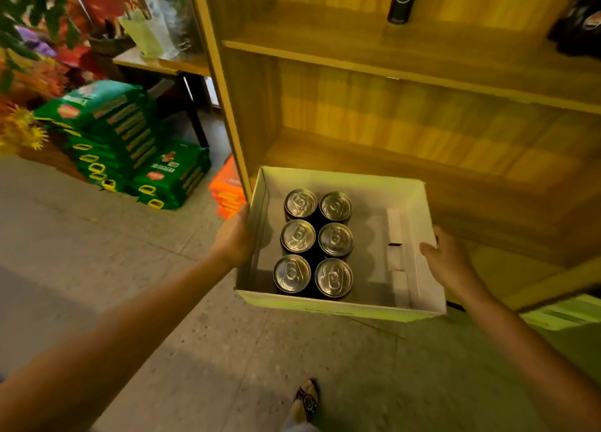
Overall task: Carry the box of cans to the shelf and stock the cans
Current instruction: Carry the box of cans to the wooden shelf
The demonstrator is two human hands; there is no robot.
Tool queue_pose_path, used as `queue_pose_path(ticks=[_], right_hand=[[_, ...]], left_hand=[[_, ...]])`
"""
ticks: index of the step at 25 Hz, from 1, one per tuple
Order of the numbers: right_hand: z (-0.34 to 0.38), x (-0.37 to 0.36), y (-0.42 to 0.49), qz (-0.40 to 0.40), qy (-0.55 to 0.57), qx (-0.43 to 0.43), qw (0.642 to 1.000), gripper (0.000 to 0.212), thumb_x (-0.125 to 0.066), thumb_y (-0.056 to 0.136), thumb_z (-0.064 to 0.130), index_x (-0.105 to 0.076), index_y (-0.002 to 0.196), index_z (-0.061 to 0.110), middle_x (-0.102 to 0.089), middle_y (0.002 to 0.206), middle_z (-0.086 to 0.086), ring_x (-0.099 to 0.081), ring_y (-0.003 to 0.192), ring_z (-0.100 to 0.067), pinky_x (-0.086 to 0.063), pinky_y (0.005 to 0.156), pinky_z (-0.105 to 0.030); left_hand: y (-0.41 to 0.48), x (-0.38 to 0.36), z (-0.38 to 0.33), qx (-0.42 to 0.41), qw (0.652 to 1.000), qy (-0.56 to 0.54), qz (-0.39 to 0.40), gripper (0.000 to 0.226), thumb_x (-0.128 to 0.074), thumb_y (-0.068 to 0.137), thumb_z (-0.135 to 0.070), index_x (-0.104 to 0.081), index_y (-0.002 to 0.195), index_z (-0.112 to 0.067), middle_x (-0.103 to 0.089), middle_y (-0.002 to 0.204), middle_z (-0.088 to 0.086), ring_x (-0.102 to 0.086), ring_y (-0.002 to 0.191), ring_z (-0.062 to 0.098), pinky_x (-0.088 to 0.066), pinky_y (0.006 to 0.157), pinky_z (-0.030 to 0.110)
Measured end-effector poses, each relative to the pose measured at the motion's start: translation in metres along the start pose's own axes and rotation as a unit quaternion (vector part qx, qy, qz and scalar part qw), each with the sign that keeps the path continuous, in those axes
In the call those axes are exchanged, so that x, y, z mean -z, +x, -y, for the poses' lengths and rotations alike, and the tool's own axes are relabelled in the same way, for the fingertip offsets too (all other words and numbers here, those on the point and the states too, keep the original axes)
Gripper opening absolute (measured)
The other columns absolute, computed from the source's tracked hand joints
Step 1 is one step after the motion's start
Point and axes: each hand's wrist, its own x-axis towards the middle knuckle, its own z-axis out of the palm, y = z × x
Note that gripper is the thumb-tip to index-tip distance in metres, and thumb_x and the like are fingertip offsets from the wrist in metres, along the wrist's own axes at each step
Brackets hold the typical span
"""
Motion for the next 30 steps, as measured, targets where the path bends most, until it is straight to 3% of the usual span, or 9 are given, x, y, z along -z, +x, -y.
queue_pose_path(ticks=[2, 6, 10, 12, 16, 18, 20, 25, 30], right_hand=[[-0.021, -0.026, 0.016, -0.013, -0.004, -0.040, 0.999, 0.042, -0.044, 0.093, 0.008, -0.039, 0.134, 0.006, -0.048, 0.136, -0.020, -0.052, 0.116, -0.037, -0.044, 0.093, -0.045], [-0.066, -0.084, 0.031, -0.044, 0.016, -0.111, 0.993, 0.047, -0.044, 0.093, 0.008, -0.033, 0.139, 0.007, -0.043, 0.140, -0.021, -0.044, 0.126, -0.040, -0.039, 0.100, -0.052], [-0.109, -0.142, 0.039, -0.063, -0.005, -0.160, 0.985, 0.047, -0.046, 0.090, 0.000, -0.036, 0.136, 0.001, -0.047, 0.134, -0.028, -0.050, 0.118, -0.044, -0.040, 0.098, -0.052], [-0.137, -0.175, 0.044, -0.071, -0.018, -0.179, 0.981, 0.046, -0.045, 0.090, -0.001, -0.036, 0.135, 0.000, -0.048, 0.133, -0.029, -0.052, 0.115, -0.045, -0.042, 0.096, -0.051], [-0.212, -0.259, 0.062, -0.074, -0.021, -0.218, 0.973, 0.045, -0.044, 0.091, 0.000, -0.036, 0.136, 0.001, -0.049, 0.131, -0.030, -0.055, 0.110, -0.045, -0.043, 0.094, -0.051], [-0.249, -0.301, 0.072, -0.079, -0.019, -0.239, 0.968, 0.045, -0.044, 0.091, 0.000, -0.036, 0.135, 0.001, -0.047, 0.133, -0.030, -0.052, 0.115, -0.045, -0.040, 0.098, -0.051], [-0.290, -0.345, 0.086, -0.077, -0.023, -0.238, 0.968, 0.045, -0.044, 0.091, 0.000, -0.037, 0.135, 0.000, -0.046, 0.135, -0.029, -0.049, 0.119, -0.044, -0.038, 0.100, -0.051], [-0.378, -0.446, 0.129, -0.062, -0.005, -0.228, 0.972, 0.044, -0.044, 0.091, 0.001, -0.038, 0.134, 0.000, -0.049, 0.132, -0.027, -0.049, 0.119, -0.043, -0.040, 0.098, -0.053], [-0.442, -0.527, 0.181, -0.045, 0.012, -0.197, 0.979, 0.043, -0.043, 0.092, 0.006, -0.038, 0.135, 0.007, -0.049, 0.134, -0.022, -0.047, 0.120, -0.040, -0.039, 0.101, -0.056]], left_hand=[[0.034, -0.024, 0.015, 0.001, 1.000, 0.007, 0.024, 0.061, -0.054, 0.087, -0.008, -0.027, 0.141, -0.014, -0.056, 0.121, 0.018, -0.055, 0.113, 0.036, -0.047, 0.093, 0.043], [0.089, -0.085, 0.055, 0.014, 0.995, -0.009, 0.097, 0.064, -0.045, 0.090, -0.003, -0.018, 0.144, -0.022, -0.049, 0.131, 0.021, -0.049, 0.120, 0.040, -0.043, 0.099, 0.052], [0.121, -0.145, 0.100, 0.028, 0.991, -0.001, 0.128, 0.061, -0.038, 0.091, -0.001, -0.018, 0.145, -0.022, -0.058, 0.120, 0.021, -0.059, 0.104, 0.036, -0.051, 0.079, 0.039], [0.136, -0.178, 0.126, 0.022, 0.990, 0.001, 0.141, 0.065, -0.038, 0.090, 0.002, -0.016, 0.145, -0.023, -0.059, 0.120, 0.021, -0.061, 0.101, 0.036, -0.053, 0.079, 0.043], [0.172, -0.259, 0.196, 0.014, 0.985, 0.006, 0.170, 0.066, -0.035, 0.090, 0.005, -0.014, 0.146, -0.023, -0.060, 0.119, 0.021, -0.061, 0.097, 0.030, -0.046, 0.074, 0.031], [0.191, -0.300, 0.230, 0.024, 0.984, 0.005, 0.178, 0.067, -0.035, 0.090, 0.005, -0.014, 0.146, -0.025, -0.056, 0.125, 0.019, -0.059, 0.100, 0.027, -0.047, 0.080, 0.032], [0.212, -0.343, 0.269, 0.031, 0.981, 0.021, 0.190, 0.068, -0.035, 0.090, 0.005, -0.011, 0.146, -0.025, -0.054, 0.129, 0.019, -0.057, 0.108, 0.031, -0.047, 0.087, 0.037], [0.274, -0.437, 0.351, 0.008, 0.982, 0.031, 0.184, 0.063, -0.037, 0.090, 0.002, -0.017, 0.145, -0.021, -0.060, 0.122, 0.019, -0.060, 0.106, 0.034, -0.049, 0.088, 0.043], [0.333, -0.502, 0.407, -0.002, 0.985, 0.048, 0.166, 0.059, -0.040, 0.089, 0.002, -0.023, 0.142, -0.017, -0.062, 0.120, 0.020, -0.061, 0.104, 0.035, -0.049, 0.085, 0.040]])
